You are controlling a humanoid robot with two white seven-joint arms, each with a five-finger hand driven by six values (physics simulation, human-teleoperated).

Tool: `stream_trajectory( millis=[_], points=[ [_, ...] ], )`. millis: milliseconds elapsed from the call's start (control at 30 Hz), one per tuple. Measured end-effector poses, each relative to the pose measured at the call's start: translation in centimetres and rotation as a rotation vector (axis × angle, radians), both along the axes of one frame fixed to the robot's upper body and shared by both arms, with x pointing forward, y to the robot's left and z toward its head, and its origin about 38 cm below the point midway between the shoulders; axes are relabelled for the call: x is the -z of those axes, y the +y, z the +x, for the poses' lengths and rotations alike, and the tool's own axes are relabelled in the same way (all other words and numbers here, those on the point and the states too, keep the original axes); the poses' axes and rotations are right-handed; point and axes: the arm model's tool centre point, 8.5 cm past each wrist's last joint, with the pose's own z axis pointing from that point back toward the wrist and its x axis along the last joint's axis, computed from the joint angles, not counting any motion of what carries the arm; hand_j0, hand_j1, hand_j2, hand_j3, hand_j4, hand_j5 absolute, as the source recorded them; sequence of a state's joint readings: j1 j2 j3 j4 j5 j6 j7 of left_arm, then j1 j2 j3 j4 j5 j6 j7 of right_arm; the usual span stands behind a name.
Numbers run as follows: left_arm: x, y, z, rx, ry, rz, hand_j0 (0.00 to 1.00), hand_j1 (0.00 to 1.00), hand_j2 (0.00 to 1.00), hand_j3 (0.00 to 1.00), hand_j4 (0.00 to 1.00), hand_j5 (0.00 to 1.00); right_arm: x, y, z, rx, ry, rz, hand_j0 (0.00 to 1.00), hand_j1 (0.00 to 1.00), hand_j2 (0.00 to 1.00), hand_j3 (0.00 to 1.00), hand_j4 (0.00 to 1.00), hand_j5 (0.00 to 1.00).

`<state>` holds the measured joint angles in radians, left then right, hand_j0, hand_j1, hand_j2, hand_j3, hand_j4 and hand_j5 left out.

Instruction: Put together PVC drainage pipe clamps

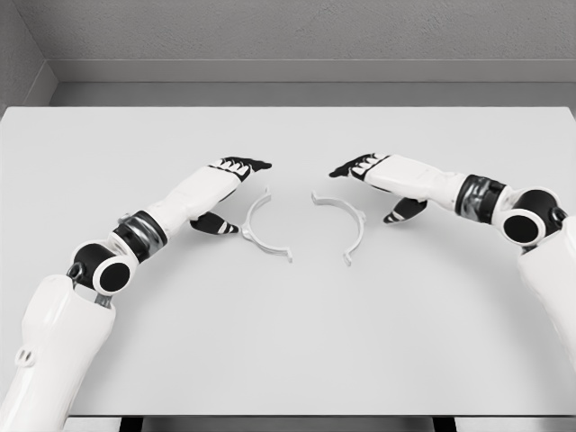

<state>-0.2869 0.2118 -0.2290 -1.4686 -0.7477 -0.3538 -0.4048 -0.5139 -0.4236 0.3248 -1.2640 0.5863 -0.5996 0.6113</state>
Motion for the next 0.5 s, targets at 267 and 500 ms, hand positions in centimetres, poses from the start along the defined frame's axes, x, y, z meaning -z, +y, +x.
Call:
stream_trajectory(
  millis=[267, 500],
  points=[
    [-0.1, -0.4, 0.0, 0.004, -0.001, -0.008, 1.00, 1.00, 1.00, 1.00, 1.00, 1.00, -1.0, -1.1, -0.5, -0.008, -0.031, -0.026, 1.00, 1.00, 1.00, 1.00, 1.00, 1.00],
    [-0.2, -0.4, 0.1, 0.005, -0.005, -0.008, 1.00, 1.00, 1.00, 1.00, 1.00, 1.00, -1.6, -2.0, -0.8, -0.002, -0.049, -0.038, 1.00, 1.00, 1.00, 1.00, 1.00, 1.00]
  ],
)
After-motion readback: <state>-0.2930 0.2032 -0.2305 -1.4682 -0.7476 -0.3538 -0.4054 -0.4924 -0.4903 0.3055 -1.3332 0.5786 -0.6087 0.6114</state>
